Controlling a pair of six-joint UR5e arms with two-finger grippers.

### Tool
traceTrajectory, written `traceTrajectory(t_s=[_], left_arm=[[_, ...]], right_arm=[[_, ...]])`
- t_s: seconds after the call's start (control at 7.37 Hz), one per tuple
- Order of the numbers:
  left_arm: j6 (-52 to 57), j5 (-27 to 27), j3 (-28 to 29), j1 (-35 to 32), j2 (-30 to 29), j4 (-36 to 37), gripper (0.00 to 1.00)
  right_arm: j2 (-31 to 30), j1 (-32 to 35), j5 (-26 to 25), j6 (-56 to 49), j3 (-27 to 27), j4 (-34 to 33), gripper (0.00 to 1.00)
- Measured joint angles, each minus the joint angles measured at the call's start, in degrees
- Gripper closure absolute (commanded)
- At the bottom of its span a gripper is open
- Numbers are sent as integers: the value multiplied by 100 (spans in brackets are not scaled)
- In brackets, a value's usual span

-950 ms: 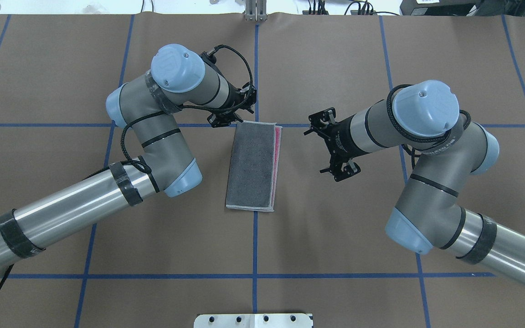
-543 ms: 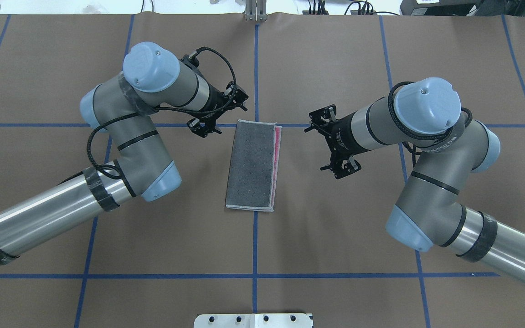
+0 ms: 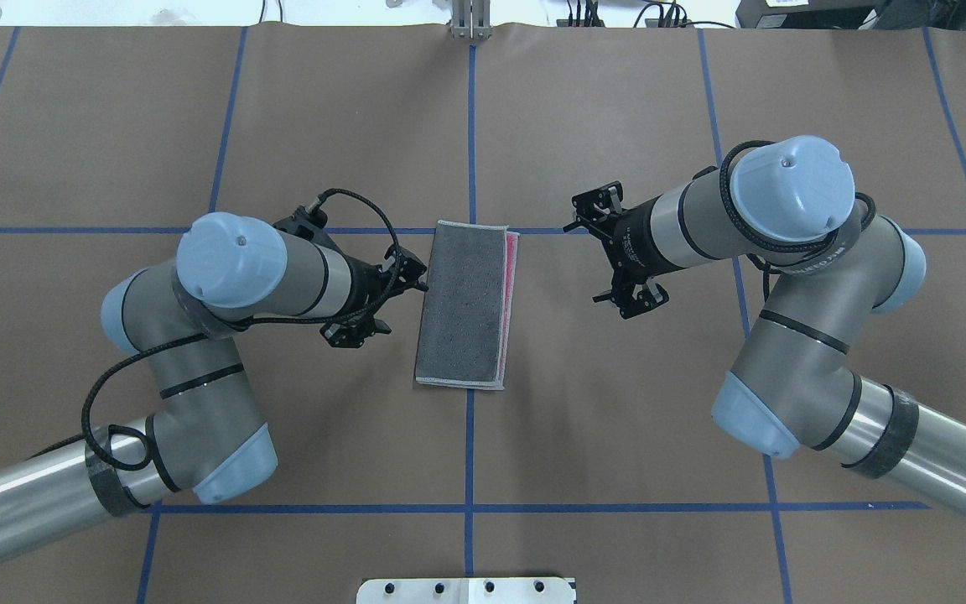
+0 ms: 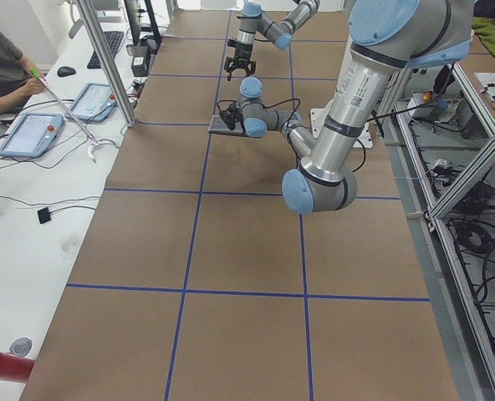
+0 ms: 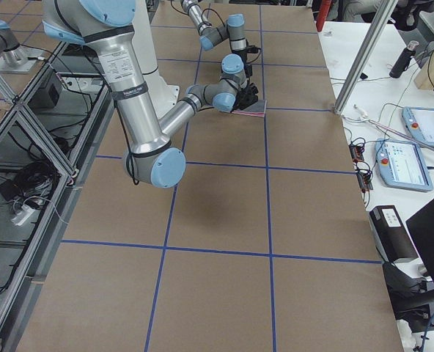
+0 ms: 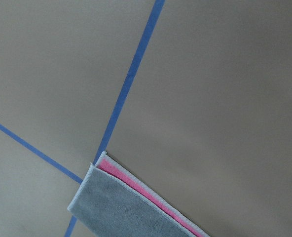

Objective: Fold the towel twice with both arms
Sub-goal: 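Lower the left gripper onto the near end of the grey towel strip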

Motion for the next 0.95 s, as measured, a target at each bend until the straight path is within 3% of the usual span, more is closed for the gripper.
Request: traceTrajectory(t_s=[0.54,0.68,0.81,0.95], left_arm=[[211,138,-24,574,-150,753,47],[279,140,-1,598,-182,780,56],[366,141,18,602,-209,792,76],[412,144,28,604,-226,796,83]], right_arm=[[5,3,0,-30,-9,-3,0],[1,3,2,-34,-11,-7,0],[-4,3,5,-36,-12,-9,0],[-17,7,3,-45,-12,-10,0]])
